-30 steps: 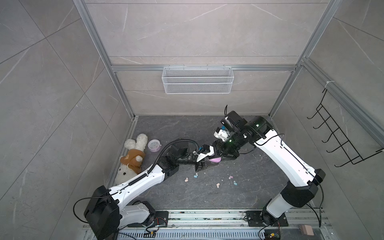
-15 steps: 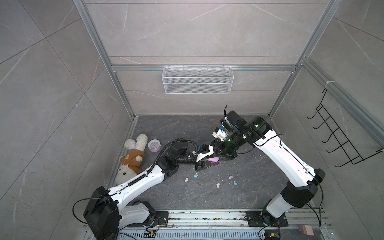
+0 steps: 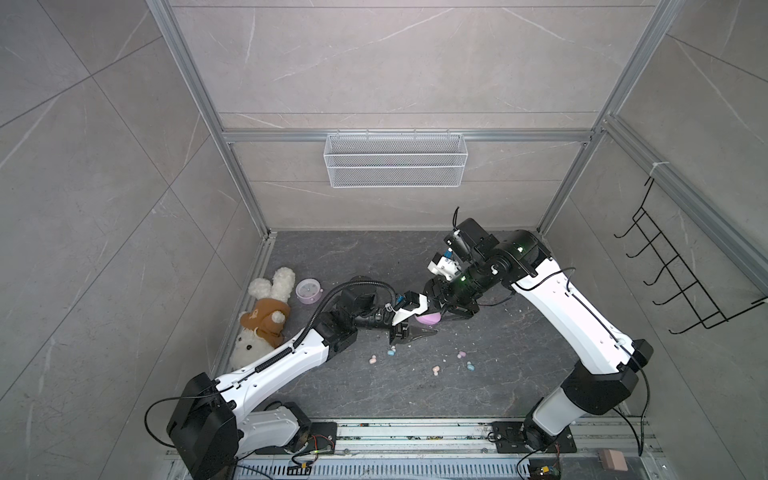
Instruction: Insert the wireless bluetooth earbuds into the charging case
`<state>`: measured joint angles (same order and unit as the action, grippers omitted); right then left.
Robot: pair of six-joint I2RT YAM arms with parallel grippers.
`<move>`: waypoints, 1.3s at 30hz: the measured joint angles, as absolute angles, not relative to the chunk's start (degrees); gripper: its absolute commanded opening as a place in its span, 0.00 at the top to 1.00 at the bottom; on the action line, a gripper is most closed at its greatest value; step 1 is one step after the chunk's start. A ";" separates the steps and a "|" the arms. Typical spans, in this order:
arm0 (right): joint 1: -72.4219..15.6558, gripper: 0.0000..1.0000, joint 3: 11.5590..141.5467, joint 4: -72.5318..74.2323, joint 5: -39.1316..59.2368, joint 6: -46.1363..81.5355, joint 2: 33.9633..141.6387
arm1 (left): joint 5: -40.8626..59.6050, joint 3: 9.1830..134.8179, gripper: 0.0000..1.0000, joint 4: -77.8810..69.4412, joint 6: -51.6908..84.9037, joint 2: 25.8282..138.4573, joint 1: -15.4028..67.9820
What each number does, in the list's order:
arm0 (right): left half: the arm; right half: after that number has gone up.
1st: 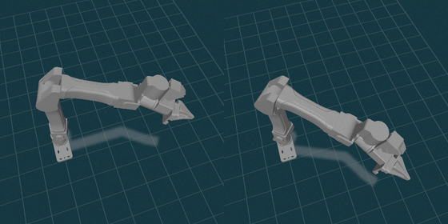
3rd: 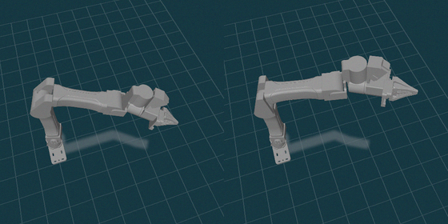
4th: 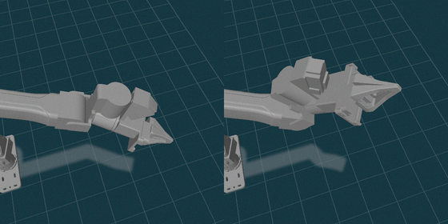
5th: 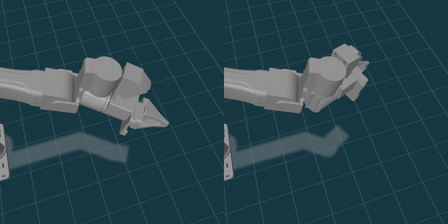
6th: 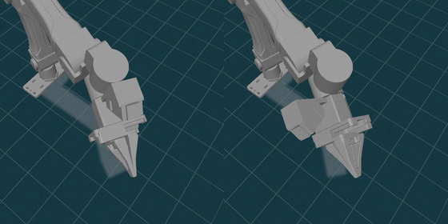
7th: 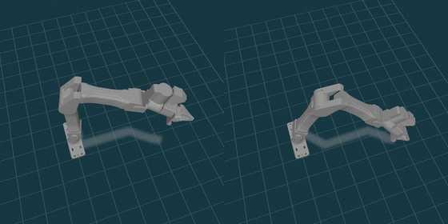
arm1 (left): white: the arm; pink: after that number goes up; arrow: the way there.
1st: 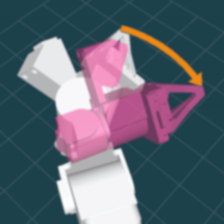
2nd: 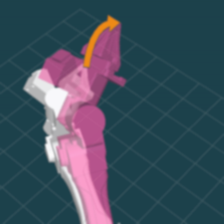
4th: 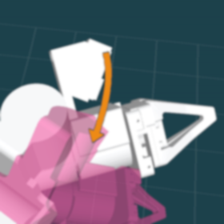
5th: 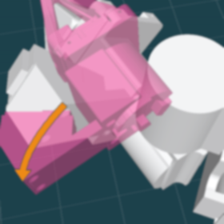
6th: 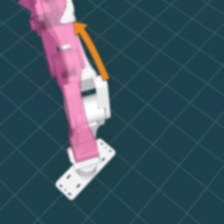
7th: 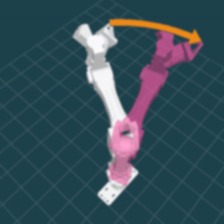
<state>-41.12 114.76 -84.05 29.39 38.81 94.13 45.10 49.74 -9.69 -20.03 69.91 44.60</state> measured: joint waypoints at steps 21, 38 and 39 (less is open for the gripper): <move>-41.23 0.53 111.74 -82.54 29.45 38.79 94.06 | 44.91 49.67 0.48 -11.75 -18.09 69.87 44.62; -41.23 0.53 114.61 -84.14 29.36 37.71 94.15 | 45.60 49.69 0.45 -11.53 -18.48 69.87 44.64; -41.23 0.53 114.58 -84.14 29.36 37.69 94.15 | 45.60 49.69 0.45 -11.53 -18.48 69.87 44.64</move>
<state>-41.23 114.59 -84.14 29.36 37.69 94.15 45.60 49.69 -11.53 -18.48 69.87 44.64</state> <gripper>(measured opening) 0.612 0.548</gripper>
